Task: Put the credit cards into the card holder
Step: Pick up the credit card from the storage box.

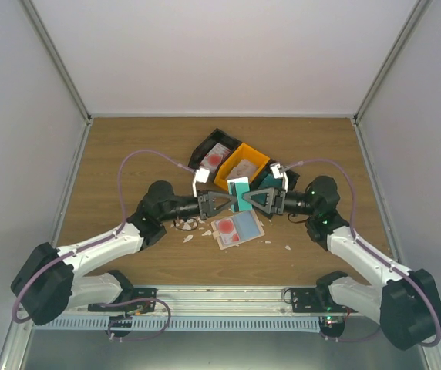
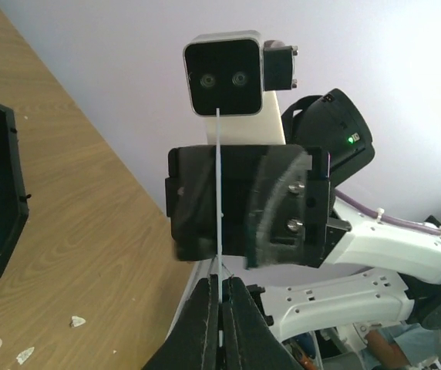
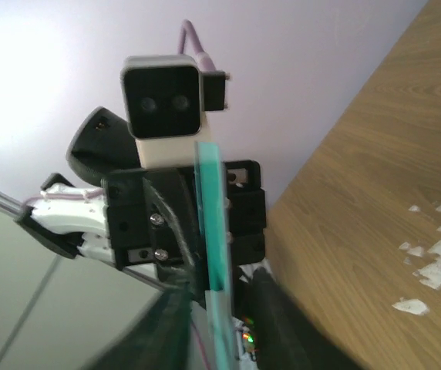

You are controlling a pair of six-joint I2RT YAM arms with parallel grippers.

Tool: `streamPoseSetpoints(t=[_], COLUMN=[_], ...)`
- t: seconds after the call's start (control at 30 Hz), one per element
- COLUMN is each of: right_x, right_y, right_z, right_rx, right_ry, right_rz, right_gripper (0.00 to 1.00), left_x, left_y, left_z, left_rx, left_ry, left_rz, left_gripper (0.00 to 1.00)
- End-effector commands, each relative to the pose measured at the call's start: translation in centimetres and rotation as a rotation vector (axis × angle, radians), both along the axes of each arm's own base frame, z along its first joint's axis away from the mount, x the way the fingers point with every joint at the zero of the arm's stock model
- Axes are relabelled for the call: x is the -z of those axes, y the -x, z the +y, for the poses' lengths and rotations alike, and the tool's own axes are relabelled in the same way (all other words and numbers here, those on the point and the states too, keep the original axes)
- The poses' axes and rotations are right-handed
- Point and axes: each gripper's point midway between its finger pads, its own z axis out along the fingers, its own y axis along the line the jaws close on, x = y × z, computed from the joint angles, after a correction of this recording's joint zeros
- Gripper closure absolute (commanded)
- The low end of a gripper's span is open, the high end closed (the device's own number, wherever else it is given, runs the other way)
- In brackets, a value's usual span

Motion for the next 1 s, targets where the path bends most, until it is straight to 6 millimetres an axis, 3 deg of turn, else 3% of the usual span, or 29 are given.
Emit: streamPoseSetpoints(t=[0.0, 0.03, 0.13, 0.33, 0.5, 0.67, 0.97], right_x=[2.4, 3.3, 7.1, 15.1, 19.7, 22.8, 25.5], right_y=[-0.4, -0.8, -2.2, -3.3, -2.7, -3.4, -3.2], right_z=[0.0, -0.2, -1.3, -4.2, -4.1, -4.9, -5.5], right_rx=[0.045, 0.077, 0.178, 0.311, 0.311, 0.36, 0.362], right_ry=[0.109, 0.152, 0.321, 0.654, 0.875, 1.098, 1.291], right_rz=[0.013, 0.025, 0.056, 0.187, 0.22, 0.232, 0.242], right_gripper=[0.59, 0.5, 0.43, 0.44, 0.45, 0.45, 0.45], left_x=[1.5, 2.3, 5.7, 11.6, 15.1, 17.5, 19.4], left_y=[-0.8, -1.2, -2.1, -2.4, -1.7, -1.2, -0.9], left_z=[0.3, 0.6, 1.7, 3.6, 4.0, 3.6, 3.3], left_rx=[-0.067, -0.095, -0.186, -0.279, -0.279, -0.249, -0.235], left_ry=[-0.028, -0.049, -0.148, -0.295, -0.331, -0.339, -0.348], left_rz=[0.002, 0.017, 0.089, 0.203, 0.295, 0.377, 0.438], left_gripper=[1.0, 1.0, 1.0, 1.0, 1.0, 1.0, 1.0])
